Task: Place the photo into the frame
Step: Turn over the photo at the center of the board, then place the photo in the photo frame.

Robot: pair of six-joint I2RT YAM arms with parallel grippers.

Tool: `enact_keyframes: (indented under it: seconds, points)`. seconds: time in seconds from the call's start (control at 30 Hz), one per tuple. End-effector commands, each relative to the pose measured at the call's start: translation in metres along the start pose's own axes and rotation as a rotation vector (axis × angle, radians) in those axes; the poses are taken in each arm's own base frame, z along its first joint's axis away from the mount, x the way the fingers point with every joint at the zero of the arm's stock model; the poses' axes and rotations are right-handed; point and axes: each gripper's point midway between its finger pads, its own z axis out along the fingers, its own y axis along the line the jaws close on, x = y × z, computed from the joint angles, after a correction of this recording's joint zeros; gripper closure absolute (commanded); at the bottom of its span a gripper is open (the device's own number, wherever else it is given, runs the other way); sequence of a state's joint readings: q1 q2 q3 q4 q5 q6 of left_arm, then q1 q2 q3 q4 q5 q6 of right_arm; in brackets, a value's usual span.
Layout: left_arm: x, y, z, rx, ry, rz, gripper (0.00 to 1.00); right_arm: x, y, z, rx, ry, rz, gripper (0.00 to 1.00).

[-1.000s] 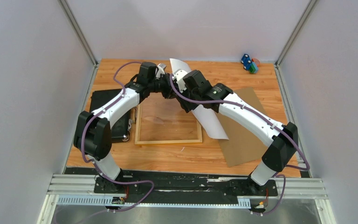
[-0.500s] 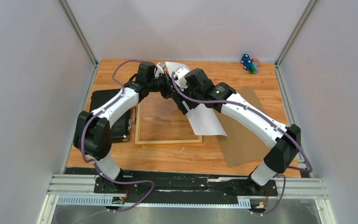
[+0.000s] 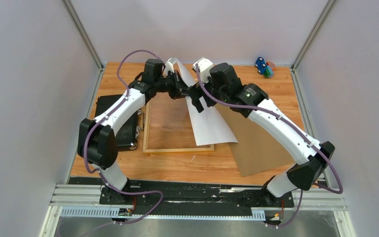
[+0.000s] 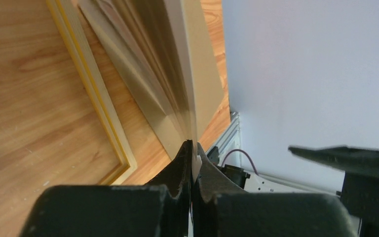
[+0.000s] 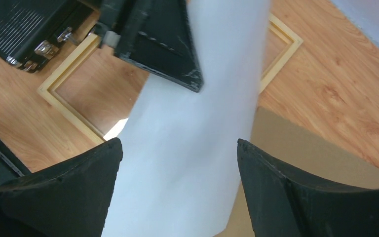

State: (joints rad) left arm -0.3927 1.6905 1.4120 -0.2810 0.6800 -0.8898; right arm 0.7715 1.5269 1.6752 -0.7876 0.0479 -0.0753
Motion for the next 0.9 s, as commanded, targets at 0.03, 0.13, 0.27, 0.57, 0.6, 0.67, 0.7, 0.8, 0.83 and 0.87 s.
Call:
enact_keyframes:
  seconds: [0.03, 0.13, 0.27, 0.57, 0.6, 0.67, 0.7, 0.8, 0.83, 0.87]
  points:
    - [-0.015, -0.066, -0.036, 0.153, -0.045, 0.232, 1.0, -0.025, -0.052, -0.038, 0.12, -0.111, 0.107, 0.12]
    - [-0.013, -0.094, -0.05, 0.233, -0.021, 0.332, 1.0, -0.022, -0.076, -0.052, 0.145, -0.131, 0.165, 0.12]
    - [-0.002, -0.106, -0.062, 0.285, 0.029, 0.418, 1.0, -0.012, -0.09, -0.064, 0.137, -0.144, 0.203, 0.12]
    - [0.004, -0.025, -0.058, 0.216, 0.131, 0.428, 1.0, 0.007, -0.094, -0.063, 0.107, -0.135, 0.23, 0.12]
    - [-0.011, -0.012, -0.063, 0.203, 0.092, 0.408, 1.0, 0.008, -0.094, -0.063, 0.104, -0.135, 0.231, 0.13]
    - [-0.025, 0.023, -0.065, 0.153, 0.078, 0.308, 1.0, 0.011, -0.094, -0.062, 0.098, -0.132, 0.234, 0.13]
    - [-0.031, 0.043, -0.062, 0.124, 0.085, 0.276, 1.0, 0.012, -0.094, -0.062, 0.096, -0.131, 0.236, 0.13]
    - [-0.041, 0.099, -0.069, 0.002, 0.104, 0.162, 1.0, 0.017, -0.095, -0.06, 0.093, -0.126, 0.241, 0.13]
    - [-0.044, 0.118, -0.065, -0.043, 0.113, 0.171, 1.0, 0.018, -0.095, -0.06, 0.092, -0.125, 0.243, 0.13]
    - [-0.04, 0.133, -0.068, -0.078, 0.139, 0.157, 1.0, 0.019, -0.096, -0.06, 0.089, -0.125, 0.244, 0.13]
